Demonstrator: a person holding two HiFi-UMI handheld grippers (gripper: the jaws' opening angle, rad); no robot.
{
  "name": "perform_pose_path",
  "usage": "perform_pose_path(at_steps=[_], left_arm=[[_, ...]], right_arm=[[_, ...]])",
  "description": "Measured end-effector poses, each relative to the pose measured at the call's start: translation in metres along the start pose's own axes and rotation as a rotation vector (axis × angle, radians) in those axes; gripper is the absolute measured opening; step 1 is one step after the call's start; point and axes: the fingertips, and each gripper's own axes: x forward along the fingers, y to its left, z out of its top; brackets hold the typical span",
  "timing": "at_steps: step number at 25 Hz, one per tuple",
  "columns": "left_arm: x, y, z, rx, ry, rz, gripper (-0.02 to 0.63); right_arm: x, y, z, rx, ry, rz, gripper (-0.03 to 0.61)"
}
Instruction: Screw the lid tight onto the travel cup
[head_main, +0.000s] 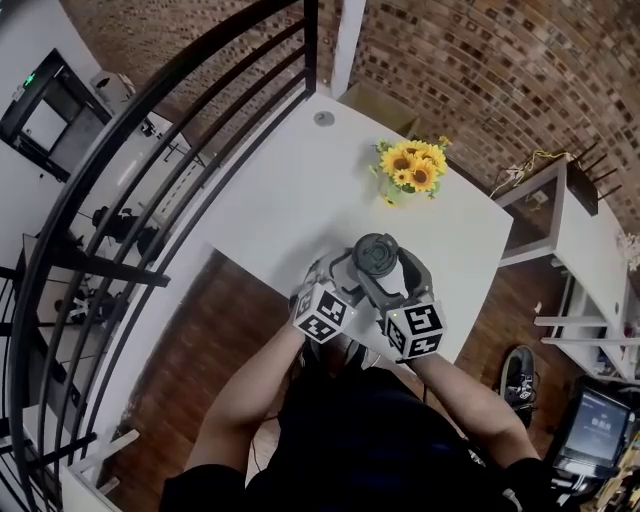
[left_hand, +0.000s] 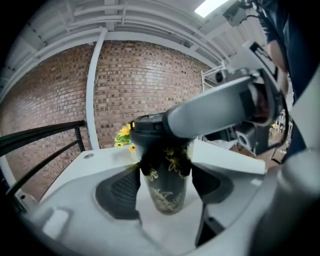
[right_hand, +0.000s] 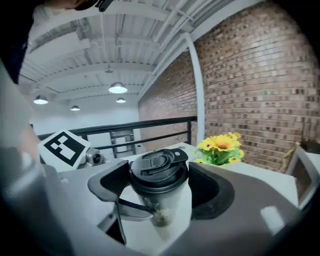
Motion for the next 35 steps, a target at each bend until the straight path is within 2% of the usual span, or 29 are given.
perform_pose_path(at_steps=[1,2,4,6,8,10,12,14,16,19,21,23,25,26,27,29,31,33,35], left_arm=[[0.000,0.000,-0.001,0.001,-0.001,0.001,0.324],[0.000,0.000,-0.001,0.001,-0.003,0.002,0.325],[0.000,-0.001,-0.001,0.001,-0.006,0.000,0.322],[0.001,-0.003,0.000,0.007,-0.003,-0.008,0.322],[0.001,-0.003,0.000,0.016,-0.001,-0.021,0.322],[-0.001,-0.001,-0.001,0.024,0.005,-0.034,0.322],[-0.002,0.000,-0.002,0.033,0.015,-0.051,0.322],[-0.001,0.000,-0.001,0.041,0.022,-0.066,0.322],[0.000,0.000,-0.002,0.043,0.026,-0.074,0.322],[0.000,-0.001,-0.003,0.050,0.026,-0.078,0.322],[0.001,-0.004,-0.001,0.052,0.020,-0.070,0.322],[0.003,-0.006,0.002,0.062,0.016,-0.061,0.321],[0.004,-0.009,0.003,0.082,0.014,-0.055,0.322],[0.004,-0.009,0.003,0.088,0.013,-0.053,0.322],[0.004,-0.010,0.002,0.088,0.011,-0.052,0.322],[0.003,-0.007,0.001,0.067,0.007,-0.051,0.322],[0.003,-0.005,-0.001,0.048,0.005,-0.054,0.322],[0.002,-0.004,-0.001,0.049,0.004,-0.061,0.322],[0.000,-0.002,-0.002,0.050,0.006,-0.065,0.322]], right_arm=[[-0.001,0.001,-0.003,0.000,0.011,-0.063,0.382],[0.000,0.002,-0.006,-0.005,0.032,-0.089,0.382],[-0.001,0.003,-0.006,-0.017,0.071,-0.041,0.383],[-0.007,0.003,0.002,-0.060,0.064,0.099,0.396],[-0.009,0.002,0.012,-0.149,0.056,0.284,0.408],[-0.004,0.005,0.017,-0.246,0.107,0.465,0.425],[0.003,0.014,0.015,-0.372,0.200,0.607,0.426],[0.009,0.022,0.005,-0.495,0.293,0.685,0.426],[0.012,0.025,0.000,-0.526,0.317,0.697,0.428],[0.010,0.022,0.003,-0.417,0.231,0.598,0.426],[0.007,0.011,0.003,-0.275,0.147,0.435,0.423],[0.004,0.000,0.002,-0.129,0.079,0.206,0.423],[0.001,-0.005,0.002,-0.029,0.062,0.004,0.425],[0.001,-0.006,0.002,-0.001,0.073,-0.054,0.425],[0.001,-0.006,0.001,0.009,0.092,-0.074,0.426],[0.003,0.000,0.000,-0.023,0.124,-0.001,0.427],[0.004,0.008,0.007,-0.099,0.113,0.174,0.446],[0.003,0.015,0.015,-0.221,0.106,0.380,0.446],[0.004,0.020,0.012,-0.365,0.167,0.549,0.446]])
